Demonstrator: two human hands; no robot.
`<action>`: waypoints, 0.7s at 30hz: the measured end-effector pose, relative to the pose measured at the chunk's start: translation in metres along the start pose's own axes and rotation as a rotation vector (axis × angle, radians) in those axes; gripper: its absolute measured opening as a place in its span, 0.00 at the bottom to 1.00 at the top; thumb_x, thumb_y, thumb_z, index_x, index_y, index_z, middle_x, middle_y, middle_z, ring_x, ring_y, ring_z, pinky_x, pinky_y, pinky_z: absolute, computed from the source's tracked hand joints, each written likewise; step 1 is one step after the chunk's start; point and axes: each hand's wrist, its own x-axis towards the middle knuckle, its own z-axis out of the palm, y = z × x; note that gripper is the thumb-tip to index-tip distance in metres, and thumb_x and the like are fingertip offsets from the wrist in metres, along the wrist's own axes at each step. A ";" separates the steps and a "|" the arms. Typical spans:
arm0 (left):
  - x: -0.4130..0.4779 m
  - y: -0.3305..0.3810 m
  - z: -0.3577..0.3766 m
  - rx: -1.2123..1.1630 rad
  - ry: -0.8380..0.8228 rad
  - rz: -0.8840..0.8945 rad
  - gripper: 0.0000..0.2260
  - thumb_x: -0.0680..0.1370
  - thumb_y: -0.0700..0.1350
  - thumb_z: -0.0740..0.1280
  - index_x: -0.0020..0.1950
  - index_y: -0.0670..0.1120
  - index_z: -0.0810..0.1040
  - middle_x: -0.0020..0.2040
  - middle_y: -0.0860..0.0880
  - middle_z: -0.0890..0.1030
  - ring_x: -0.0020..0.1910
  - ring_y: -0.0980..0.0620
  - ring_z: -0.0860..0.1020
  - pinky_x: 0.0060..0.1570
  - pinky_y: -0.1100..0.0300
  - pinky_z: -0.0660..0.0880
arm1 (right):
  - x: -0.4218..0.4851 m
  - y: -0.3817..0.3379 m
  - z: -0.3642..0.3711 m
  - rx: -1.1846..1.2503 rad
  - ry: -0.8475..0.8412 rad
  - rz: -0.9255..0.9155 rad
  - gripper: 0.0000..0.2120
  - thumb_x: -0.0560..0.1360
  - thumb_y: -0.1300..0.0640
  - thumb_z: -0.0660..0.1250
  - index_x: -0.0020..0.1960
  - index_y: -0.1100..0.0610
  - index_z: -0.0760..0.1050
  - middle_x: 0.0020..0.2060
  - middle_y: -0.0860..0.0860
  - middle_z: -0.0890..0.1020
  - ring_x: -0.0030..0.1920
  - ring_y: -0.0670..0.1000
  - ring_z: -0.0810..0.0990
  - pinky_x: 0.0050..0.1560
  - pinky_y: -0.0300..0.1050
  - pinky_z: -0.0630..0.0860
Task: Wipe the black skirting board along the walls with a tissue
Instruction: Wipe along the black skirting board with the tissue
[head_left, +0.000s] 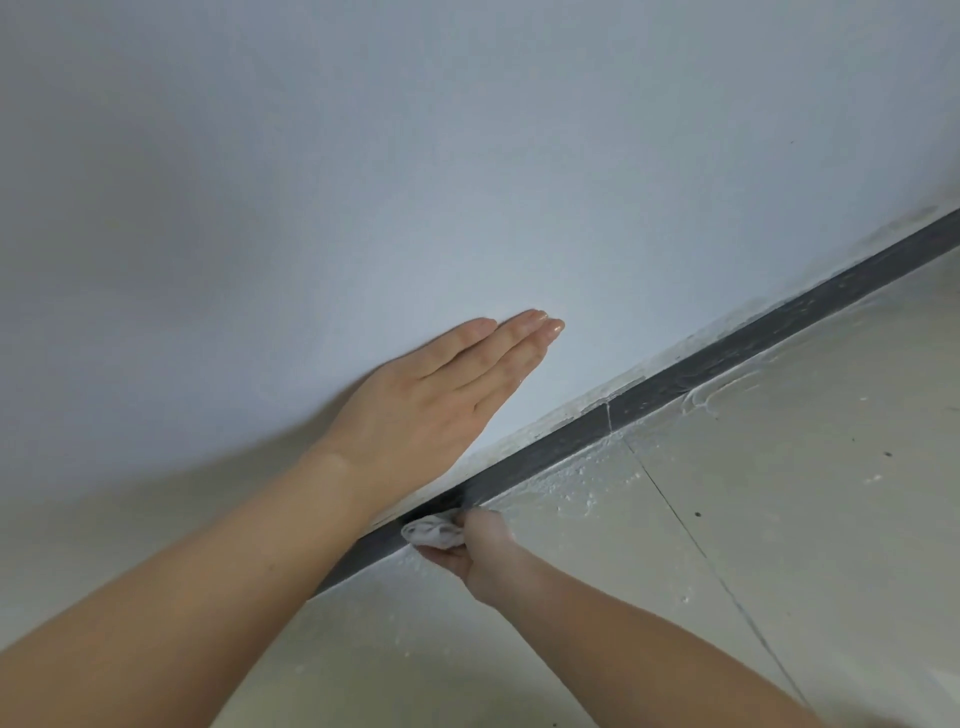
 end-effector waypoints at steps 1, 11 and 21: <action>0.001 0.000 0.000 0.003 -0.002 -0.003 0.26 0.78 0.37 0.44 0.78 0.38 0.48 0.79 0.46 0.49 0.77 0.50 0.51 0.74 0.54 0.47 | 0.000 -0.004 -0.001 0.048 0.010 -0.013 0.19 0.79 0.66 0.55 0.70 0.64 0.64 0.64 0.62 0.73 0.43 0.55 0.78 0.38 0.45 0.82; 0.010 0.003 -0.003 0.021 -0.033 -0.017 0.26 0.78 0.34 0.38 0.78 0.38 0.49 0.79 0.45 0.49 0.77 0.48 0.50 0.73 0.50 0.43 | -0.033 -0.098 -0.084 0.257 0.130 -0.276 0.09 0.76 0.74 0.53 0.44 0.69 0.72 0.47 0.62 0.78 0.47 0.57 0.79 0.53 0.45 0.79; 0.036 0.005 -0.004 -0.018 0.008 -0.010 0.25 0.79 0.38 0.41 0.78 0.39 0.50 0.78 0.44 0.51 0.77 0.46 0.51 0.74 0.49 0.42 | -0.022 -0.071 -0.088 -0.037 0.228 -0.200 0.09 0.75 0.66 0.59 0.55 0.65 0.71 0.49 0.61 0.76 0.46 0.60 0.80 0.40 0.48 0.81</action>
